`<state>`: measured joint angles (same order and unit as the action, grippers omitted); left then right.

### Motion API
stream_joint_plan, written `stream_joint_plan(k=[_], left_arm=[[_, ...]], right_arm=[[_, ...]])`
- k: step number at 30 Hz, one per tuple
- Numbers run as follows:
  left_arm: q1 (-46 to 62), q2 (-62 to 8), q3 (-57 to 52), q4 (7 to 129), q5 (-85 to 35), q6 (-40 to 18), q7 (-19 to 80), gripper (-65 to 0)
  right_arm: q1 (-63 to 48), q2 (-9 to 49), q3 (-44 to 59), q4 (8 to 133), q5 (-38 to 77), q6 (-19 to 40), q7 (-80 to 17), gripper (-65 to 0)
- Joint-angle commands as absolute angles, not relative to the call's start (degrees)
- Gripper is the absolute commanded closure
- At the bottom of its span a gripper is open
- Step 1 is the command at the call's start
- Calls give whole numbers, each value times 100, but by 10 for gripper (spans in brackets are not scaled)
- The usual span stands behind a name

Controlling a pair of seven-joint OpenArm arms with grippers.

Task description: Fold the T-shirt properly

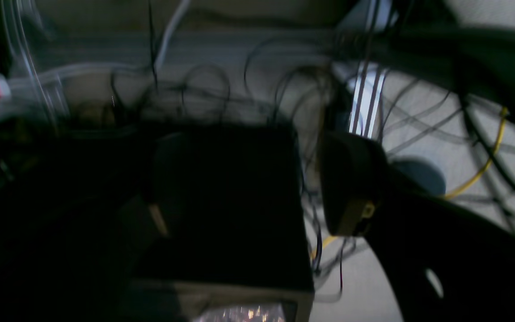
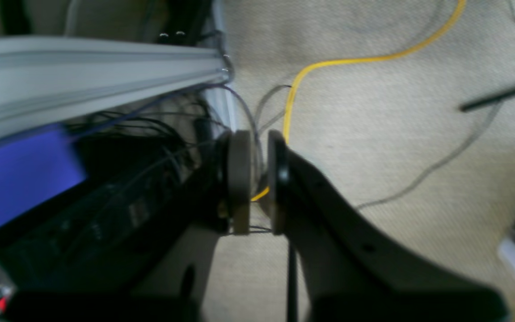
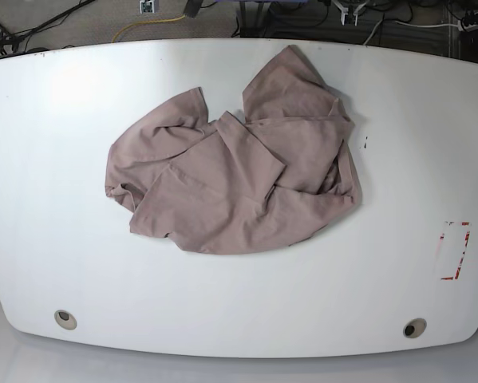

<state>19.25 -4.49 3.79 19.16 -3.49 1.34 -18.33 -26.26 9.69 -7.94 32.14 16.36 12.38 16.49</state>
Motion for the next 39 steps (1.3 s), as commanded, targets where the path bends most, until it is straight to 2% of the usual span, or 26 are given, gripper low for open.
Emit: stream_joint_plan(k=[1,9,14,21,25,30,39], left_arm=[[2404,-541,365,2563,-356,154,-1859,-406],[3723,-884,356,4690,-374,154,-1648,-406],[4602,-1095,347,5947,-382,154,-1543,-406],[5534,-1446,233,7257,-391,163,-1543,-406],[6105,-1455,-163,7952,-391,163,-1543,-407],[6651,-1455,-488,8884,-391,163,-1543,-407],[7327,-1455,-813,10167,-391,163,-1543,-407]], right_arm=[[-2967,1015,-778,3512,1640,1270,1692,-65],[-3899,1015,-708,4734,1684,1253,1692,-65],[-4708,980,-189,5807,1648,1253,1692,-65],[-5666,971,-163,7152,1692,1253,1692,-65],[-6185,927,75,7793,1692,1253,1692,-65],[-6712,576,470,8690,1648,1288,1684,-65],[-7327,567,752,9903,1684,1270,1684,-65]])
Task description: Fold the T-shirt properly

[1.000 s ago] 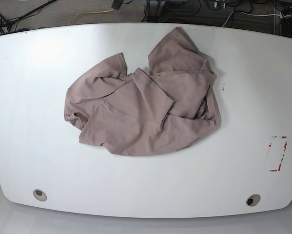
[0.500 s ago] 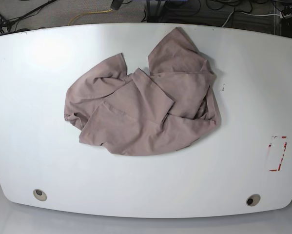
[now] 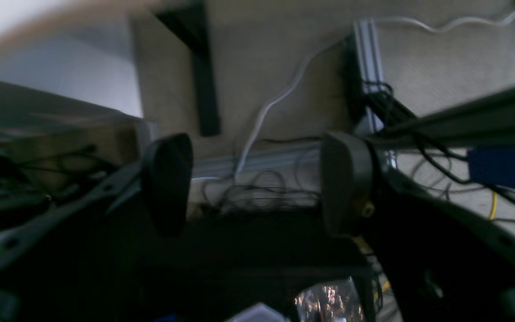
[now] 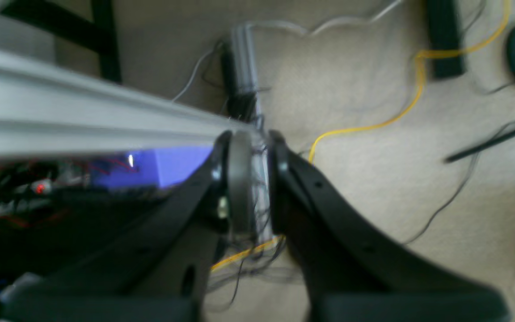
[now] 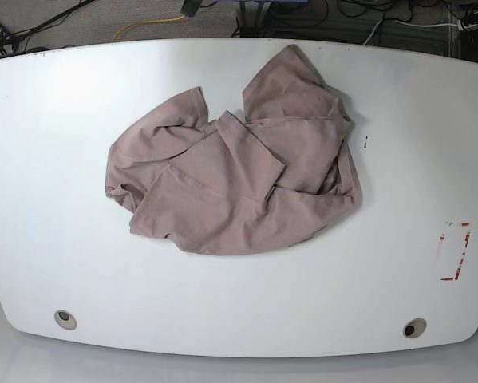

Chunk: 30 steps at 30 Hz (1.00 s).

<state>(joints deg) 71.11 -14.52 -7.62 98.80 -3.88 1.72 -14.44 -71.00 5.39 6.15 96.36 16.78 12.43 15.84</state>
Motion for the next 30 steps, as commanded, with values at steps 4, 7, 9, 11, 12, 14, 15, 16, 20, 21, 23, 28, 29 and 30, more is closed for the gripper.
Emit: stream_joint_plan(k=[4,7,9,11,12,14,15,16,20,21,23,28,29,30], left_arm=[[7500,-1437,-822,10633,-391,163,-1543,-407],[7500,-1429,-822,10967,-391,163,-1543,-407],[7500,-1420,-813,11090,-391,163,-1543,-407],[7500,-1332,-813,11134,-391,163,-1543,-407],[7500,-1270,-813,11134,-391,163,-1543,-407],[7500,-1147,-813,11160,-391,163,-1543,-407],[7486,-1121,-813,11160,-391,163,-1543,-407],[7415,-1103,-813,11160,-391,163,-1543,-407],[7134,-1095,-716,11160,-391,163,-1473,-408],[7055,-1095,-646,11160,-391,163,-1455,-410],[6905,-1095,-523,11160,-391,163,-1455,-410],[6677,-1112,-207,11160,-382,163,-1455,-424],[6607,-1112,-119,11160,-374,163,-1455,-450],[6545,-1112,-57,11160,-365,163,-1455,-489]], right_arm=[[-7389,382,1015,10325,1692,1279,1684,-65],[-7363,330,1279,10642,1692,1314,1684,-65],[-7336,330,1367,10791,1692,1314,1587,-65],[-7275,356,1464,10967,1692,1323,1402,-65],[-7196,356,1516,11046,1692,1323,1332,-65],[-7011,356,1657,11240,1692,1323,1095,-65],[-6897,356,1710,11301,1684,1323,989,-65],[-6756,365,1754,11354,1684,1332,857,-65],[-6158,374,1903,11433,1675,1332,233,-67],[-6009,391,1921,11433,1657,1341,101,-68],[-5640,505,1965,11433,1648,1341,-251,-70],[-4901,796,1921,11433,1684,1341,-875,-73],[-4699,822,1921,11433,1684,1341,-1051,-75],[-4505,840,1921,11433,1684,1349,-1235,-86]])
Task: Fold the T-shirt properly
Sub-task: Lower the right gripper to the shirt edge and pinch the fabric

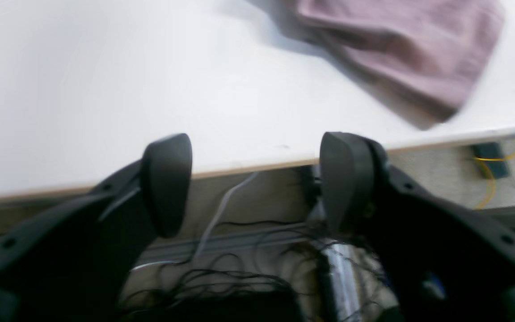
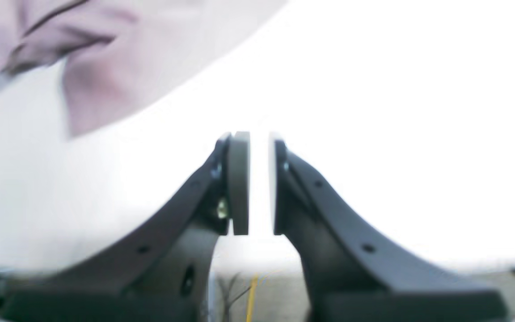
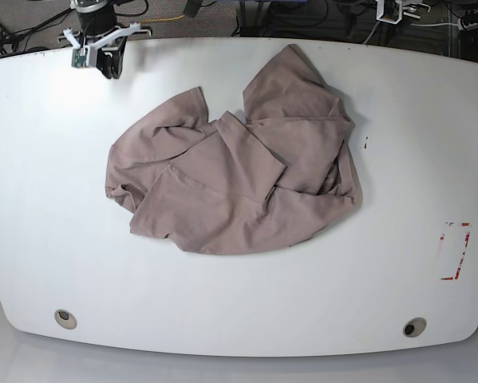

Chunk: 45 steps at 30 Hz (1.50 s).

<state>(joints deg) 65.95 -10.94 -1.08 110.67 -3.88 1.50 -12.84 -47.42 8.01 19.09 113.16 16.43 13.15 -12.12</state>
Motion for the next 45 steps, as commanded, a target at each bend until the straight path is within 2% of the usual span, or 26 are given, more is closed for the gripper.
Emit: stream_joint_plan(k=[1,4,6,9,18,25,33,40,45], left_arm=[[6510,-1103,-22,11160,-356,163,-1455,-519],[6448,-1103,84,11160,-356,163,-1455,-575],[6316,-1103,242,11160,-356,163,-1455,-571],[6202,-1103,391,11160,-356,163,-1455,-568],[5851,-1138,769,11125,-356,163,-1086,-568],[5648,-1147,901,11125,-356,163,-884,-568],[5578,-1147,910,11116,-330,163,-857,-568],[5578,-1147,892,11116,-330,163,-857,-567],[5587,-1147,884,11116,-330,163,-857,-567]], right_arm=[[-4330,848,1921,11433,1684,1393,-1402,-105],[-3864,848,1965,11424,1684,1719,-1798,-190],[-3477,848,2070,11415,1657,1947,-2123,-255],[-2958,840,2264,11407,1657,2281,-2642,-315],[-1420,857,2765,11081,1648,2949,-4119,-385],[-409,980,3310,10053,1666,3574,-4831,-385],[127,1147,3363,8980,1692,3978,-4927,-385],[576,1147,3380,7996,1692,4000,-4857,-380],[620,1042,3363,7758,1692,4000,-4549,-380]])
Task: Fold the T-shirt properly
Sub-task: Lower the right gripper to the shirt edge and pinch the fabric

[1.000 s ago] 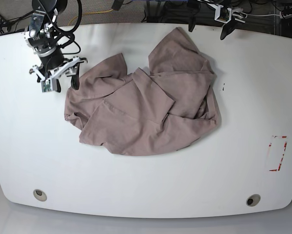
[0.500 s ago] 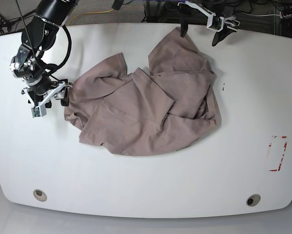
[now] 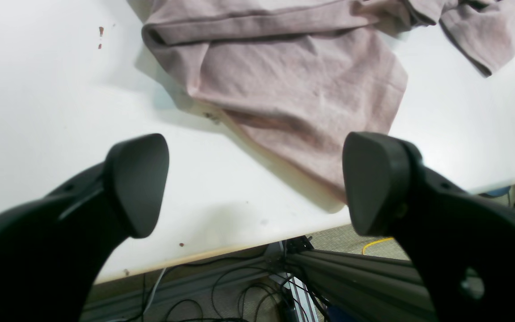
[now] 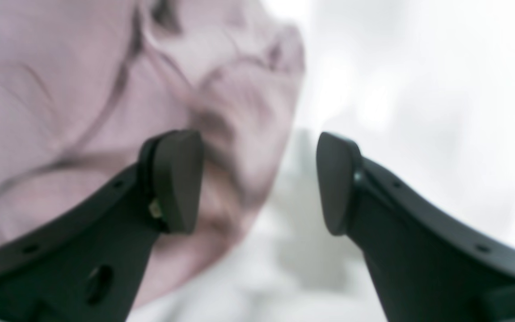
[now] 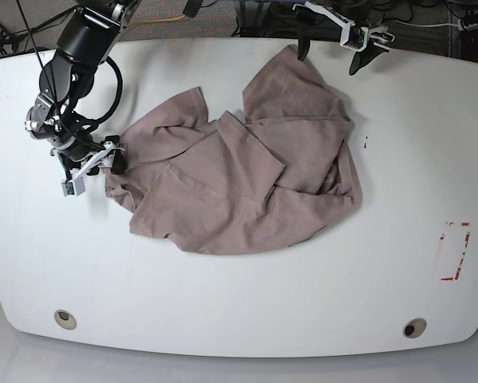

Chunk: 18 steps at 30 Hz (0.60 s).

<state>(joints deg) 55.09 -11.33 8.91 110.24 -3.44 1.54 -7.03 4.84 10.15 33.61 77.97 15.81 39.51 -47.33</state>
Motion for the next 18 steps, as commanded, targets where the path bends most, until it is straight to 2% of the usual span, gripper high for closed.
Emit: stream_joint_plan(k=[1,6,11,13,15,18], left_arm=[[5587,-1147,884,11116,-330,163,-857,-567],[5587,-1147,892,11116,-330,163,-857,-567],[5569,-1147,919,11116,-330,163,-857,-568],[5552,-1147,919,11116,-330,163,-857,-568],[5437,-1147,919,11116,-330,163,-848,-568],[5314,-1147,1024,11029,-330,163,-743,-568]], right_arm=[[655,1024,3363,7609,1692,4000,-4497,-380],[892,1015,3371,7046,1684,4000,-4453,-380],[892,875,3336,7011,1657,4000,-4356,-377],[884,831,3336,7020,1657,4000,-4365,-355],[875,813,3336,7029,1675,4000,-4374,-287],[857,804,3336,7029,1675,4000,-4374,-111]])
